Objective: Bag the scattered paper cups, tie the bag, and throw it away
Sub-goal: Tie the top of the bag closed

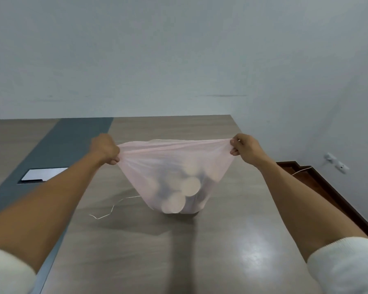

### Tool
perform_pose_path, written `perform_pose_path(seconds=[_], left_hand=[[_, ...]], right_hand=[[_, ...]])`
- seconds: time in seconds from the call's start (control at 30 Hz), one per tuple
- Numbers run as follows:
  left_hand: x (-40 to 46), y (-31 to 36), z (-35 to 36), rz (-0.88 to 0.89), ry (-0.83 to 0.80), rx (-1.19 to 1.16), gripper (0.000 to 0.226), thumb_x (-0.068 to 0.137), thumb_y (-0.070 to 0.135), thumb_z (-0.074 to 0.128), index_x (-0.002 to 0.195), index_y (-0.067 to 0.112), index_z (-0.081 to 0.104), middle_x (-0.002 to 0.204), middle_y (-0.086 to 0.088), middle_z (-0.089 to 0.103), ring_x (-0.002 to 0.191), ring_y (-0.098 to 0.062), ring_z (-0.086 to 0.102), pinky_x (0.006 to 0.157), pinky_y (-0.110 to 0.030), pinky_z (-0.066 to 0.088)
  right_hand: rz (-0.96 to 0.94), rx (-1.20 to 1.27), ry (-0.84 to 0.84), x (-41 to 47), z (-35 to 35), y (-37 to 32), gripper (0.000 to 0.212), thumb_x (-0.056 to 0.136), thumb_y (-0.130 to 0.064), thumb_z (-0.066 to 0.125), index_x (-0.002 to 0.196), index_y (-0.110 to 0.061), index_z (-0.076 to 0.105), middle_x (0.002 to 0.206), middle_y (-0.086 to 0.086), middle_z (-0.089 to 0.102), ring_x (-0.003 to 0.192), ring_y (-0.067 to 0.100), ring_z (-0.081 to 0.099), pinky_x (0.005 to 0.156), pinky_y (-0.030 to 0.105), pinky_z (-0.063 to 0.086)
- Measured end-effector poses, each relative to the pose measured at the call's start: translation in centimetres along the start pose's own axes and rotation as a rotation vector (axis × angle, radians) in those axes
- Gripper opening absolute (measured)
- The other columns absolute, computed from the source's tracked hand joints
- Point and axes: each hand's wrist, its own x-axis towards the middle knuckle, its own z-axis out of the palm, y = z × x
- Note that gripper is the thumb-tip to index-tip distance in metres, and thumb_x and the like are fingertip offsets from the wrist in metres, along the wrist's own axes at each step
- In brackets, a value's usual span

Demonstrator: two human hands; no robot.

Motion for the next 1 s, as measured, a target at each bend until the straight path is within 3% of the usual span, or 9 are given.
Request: perform_pose_path(seconds=[0.1, 0.23, 0.33, 0.43, 0.57, 0.7, 0.77, 0.9, 1.0], left_hand=[[0.2, 0.6, 0.2, -0.096, -0.127, -0.248, 0.019, 0.097, -0.009, 0.040, 0.102, -0.001, 0.056, 0.087, -0.020, 0.069, 0.079, -0.036, 0.076, 0.075, -0.038, 0.064], [0.8, 0.5, -0.6, -0.127, -0.277, -0.624, 0.011, 0.096, -0.008, 0.057, 0.093, 0.001, 0.062, 0.104, -0.016, 0.062, 0.085, -0.022, 0.068, 0.065, -0.024, 0.063], [0.6, -0.8, -1.1, 0.065, -0.314, -0.460, 0.019, 0.084, -0.002, 0.077, 0.096, 0.001, 0.063, 0.099, -0.014, 0.064, 0.088, -0.020, 0.063, 0.076, -0.023, 0.057], [0.6, -2.0, -1.1, 0.201, -0.189, -0.233, 0.022, 0.082, -0.003, 0.079, 0.098, -0.003, 0.064, 0.098, -0.019, 0.069, 0.088, -0.027, 0.065, 0.082, -0.032, 0.059], [0.7, -2.7, -0.9, 0.172, -0.104, -0.431, 0.011, 0.098, 0.008, 0.065, 0.092, 0.001, 0.060, 0.083, -0.030, 0.071, 0.061, -0.020, 0.074, 0.057, -0.024, 0.062], [0.7, -3.0, -1.0, 0.141, -0.090, -0.441, 0.019, 0.103, 0.018, 0.059, 0.090, 0.004, 0.056, 0.075, -0.028, 0.069, 0.055, -0.023, 0.072, 0.047, -0.027, 0.058], [0.6, -3.1, -0.8, 0.127, -0.067, -0.456, 0.021, 0.102, 0.021, 0.057, 0.085, 0.010, 0.053, 0.070, -0.024, 0.066, 0.053, -0.025, 0.072, 0.044, -0.028, 0.056], [0.1, -2.9, -0.1, 0.126, -0.084, -0.467, 0.021, 0.100, 0.023, 0.055, 0.082, 0.015, 0.048, 0.065, -0.018, 0.063, 0.055, -0.029, 0.072, 0.043, -0.029, 0.055], [0.2, -2.6, 0.5, 0.134, -0.081, -0.473, 0.021, 0.100, 0.022, 0.054, 0.081, 0.016, 0.047, 0.065, -0.019, 0.063, 0.054, -0.030, 0.072, 0.043, -0.029, 0.055]], right_hand=[[0.058, -0.012, 0.056, 0.4, 0.4, -0.2, 0.025, 0.105, -0.018, 0.046, 0.095, 0.000, 0.060, 0.083, 0.018, 0.075, 0.084, 0.033, 0.075, 0.091, 0.050, 0.058], [0.120, 0.002, 0.094, 0.5, 0.2, 0.2, 0.024, 0.105, -0.018, 0.046, 0.096, -0.001, 0.061, 0.082, 0.017, 0.074, 0.084, 0.032, 0.075, 0.093, 0.049, 0.058], [0.135, 0.017, 0.100, 0.6, 0.3, 0.2, 0.025, 0.106, -0.018, 0.046, 0.098, 0.002, 0.061, 0.081, 0.018, 0.075, 0.081, 0.032, 0.075, 0.092, 0.049, 0.059], [0.130, -0.026, 0.116, 0.4, 0.7, 0.0, 0.026, 0.107, -0.018, 0.046, 0.094, 0.000, 0.059, 0.077, 0.017, 0.075, 0.072, 0.028, 0.075, 0.082, 0.044, 0.061], [0.114, -0.139, 0.109, 0.2, 1.0, 0.1, 0.033, 0.107, -0.021, 0.045, 0.088, 0.002, 0.060, 0.073, 0.016, 0.070, 0.064, 0.027, 0.065, 0.069, 0.039, 0.057], [0.124, -0.270, 0.079, 0.3, 1.4, 0.6, 0.038, 0.107, -0.024, 0.043, 0.077, -0.005, 0.054, 0.073, 0.005, 0.055, 0.077, 0.029, 0.053, 0.069, 0.032, 0.039], [0.172, -0.314, 0.050, 0.4, 1.5, 0.6, 0.038, 0.107, -0.023, 0.041, 0.074, -0.007, 0.052, 0.077, 0.006, 0.055, 0.082, 0.031, 0.054, 0.072, 0.032, 0.039], [0.239, -0.615, 0.051, -0.1, 3.1, -1.2, 0.028, 0.101, -0.018, 0.044, 0.114, -0.004, 0.063, 0.121, 0.019, 0.063, 0.112, 0.040, 0.059, 0.093, 0.042, 0.048], [-0.205, -0.561, 0.116, -1.1, 7.5, -4.1, 0.045, 0.102, -0.034, 0.050, 0.142, -0.014, 0.054, 0.145, 0.014, 0.054, 0.136, 0.034, 0.048, 0.113, 0.044, 0.034]])
